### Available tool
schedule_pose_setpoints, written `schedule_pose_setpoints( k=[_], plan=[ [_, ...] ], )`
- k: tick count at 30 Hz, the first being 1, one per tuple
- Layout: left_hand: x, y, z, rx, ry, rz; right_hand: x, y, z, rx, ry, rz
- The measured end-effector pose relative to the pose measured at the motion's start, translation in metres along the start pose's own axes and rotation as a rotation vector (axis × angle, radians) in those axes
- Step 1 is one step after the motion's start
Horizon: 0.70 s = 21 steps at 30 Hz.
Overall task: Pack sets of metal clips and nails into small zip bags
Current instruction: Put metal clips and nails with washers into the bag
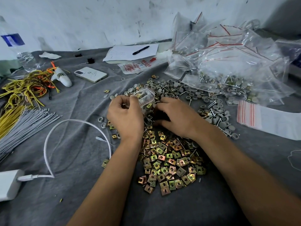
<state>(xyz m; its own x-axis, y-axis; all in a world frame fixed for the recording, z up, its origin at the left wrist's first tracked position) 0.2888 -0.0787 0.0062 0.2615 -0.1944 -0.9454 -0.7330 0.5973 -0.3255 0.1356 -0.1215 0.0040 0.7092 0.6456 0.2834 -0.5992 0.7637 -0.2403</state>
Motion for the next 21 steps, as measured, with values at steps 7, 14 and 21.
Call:
schedule_pose_setpoints(
  k=[7,14,21],
  plan=[
    [0.0016,-0.0005,-0.0001,-0.001,0.003,-0.006,-0.0015,-0.001,-0.0005,0.004,-0.01,-0.046],
    [0.0057,-0.0022,-0.0003,-0.018,0.008,-0.005,-0.0055,0.0013,-0.0008,0.016,0.002,-0.075],
    [0.0085,-0.0023,-0.0015,-0.018,0.042,0.013,-0.0083,0.0023,0.0019,-0.006,-0.006,-0.074]
  ],
)
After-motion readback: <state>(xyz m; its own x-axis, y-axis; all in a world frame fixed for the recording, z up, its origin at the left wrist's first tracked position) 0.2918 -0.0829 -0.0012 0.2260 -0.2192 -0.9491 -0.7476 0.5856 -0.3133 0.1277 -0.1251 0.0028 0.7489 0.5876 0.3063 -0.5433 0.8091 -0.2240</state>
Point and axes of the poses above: each hand's wrist, its own y-axis away from the middle knuckle, its own z-axis out of the back of the hand, x = y × z, the point moved 6 cm from there along -y, towards the middle knuckle
